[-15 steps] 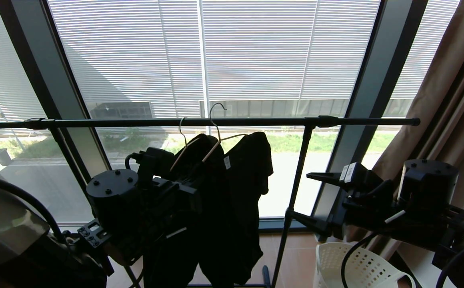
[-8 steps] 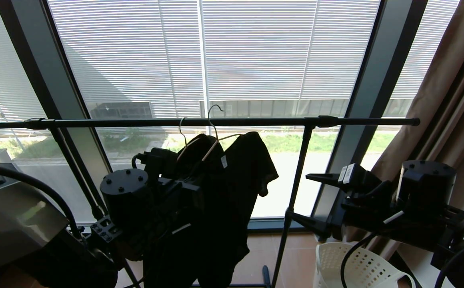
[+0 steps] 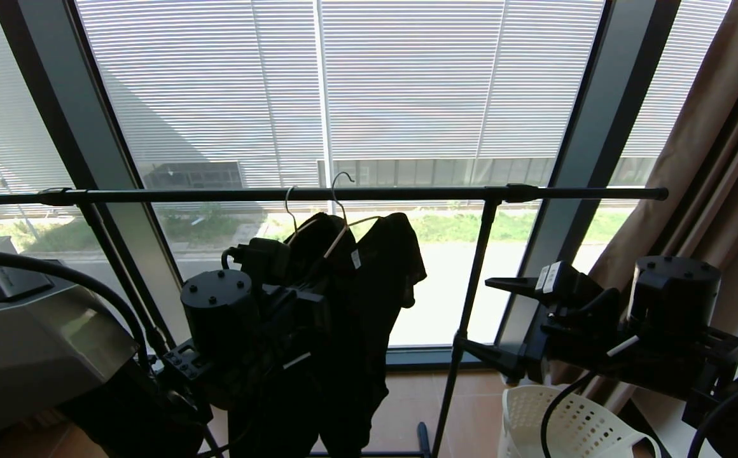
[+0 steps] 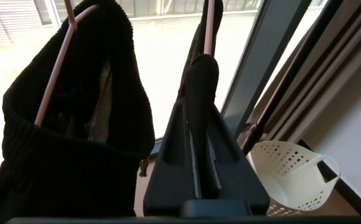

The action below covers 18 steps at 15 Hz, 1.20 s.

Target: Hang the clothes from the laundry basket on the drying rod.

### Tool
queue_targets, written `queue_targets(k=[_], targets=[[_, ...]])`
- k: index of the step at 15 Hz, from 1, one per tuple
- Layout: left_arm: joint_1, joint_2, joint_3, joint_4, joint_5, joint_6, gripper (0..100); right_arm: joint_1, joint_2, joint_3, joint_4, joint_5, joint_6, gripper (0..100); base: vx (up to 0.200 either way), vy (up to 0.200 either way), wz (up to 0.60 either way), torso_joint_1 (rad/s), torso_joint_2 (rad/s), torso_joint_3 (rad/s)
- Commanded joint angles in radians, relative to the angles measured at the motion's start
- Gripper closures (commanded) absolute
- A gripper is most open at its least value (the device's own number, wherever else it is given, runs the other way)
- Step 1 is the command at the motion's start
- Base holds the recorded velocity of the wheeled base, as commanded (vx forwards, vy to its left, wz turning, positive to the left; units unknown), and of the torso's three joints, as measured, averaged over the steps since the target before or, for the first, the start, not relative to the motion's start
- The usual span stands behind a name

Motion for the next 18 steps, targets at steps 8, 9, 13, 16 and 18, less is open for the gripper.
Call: queue_targets(k=[8, 9, 13, 16, 18], targets=[[-0.003, 0.043, -0.002, -0.038, 0.001, 0.000, 100, 0.002, 0.002, 0.000, 0.001, 0.001, -0.001, 0, 0.000, 0.000, 0.00, 0.000, 0.00, 0.000], [-0.004, 0.044, -0.001, -0.044, 0.001, 0.002, 100, 0.000, 0.002, 0.000, -0.001, 0.001, -0.001, 0, 0.000, 0.000, 0.00, 0.000, 0.00, 0.000], [-0.004, 0.060, -0.002, -0.045, 0.001, 0.002, 100, 0.002, 0.002, 0.002, -0.001, 0.001, -0.001, 0, 0.000, 0.000, 0.00, 0.000, 0.00, 0.000], [-0.003, 0.067, -0.004, -0.045, 0.001, 0.002, 100, 0.002, 0.002, 0.002, -0.001, 0.001, -0.001, 0, 0.000, 0.000, 0.00, 0.000, 0.00, 0.000], [-0.003, 0.075, -0.004, -0.045, 0.001, 0.002, 100, 0.002, 0.002, 0.002, -0.001, 0.001, -0.001, 0, 0.000, 0.000, 0.00, 0.000, 0.00, 0.000]])
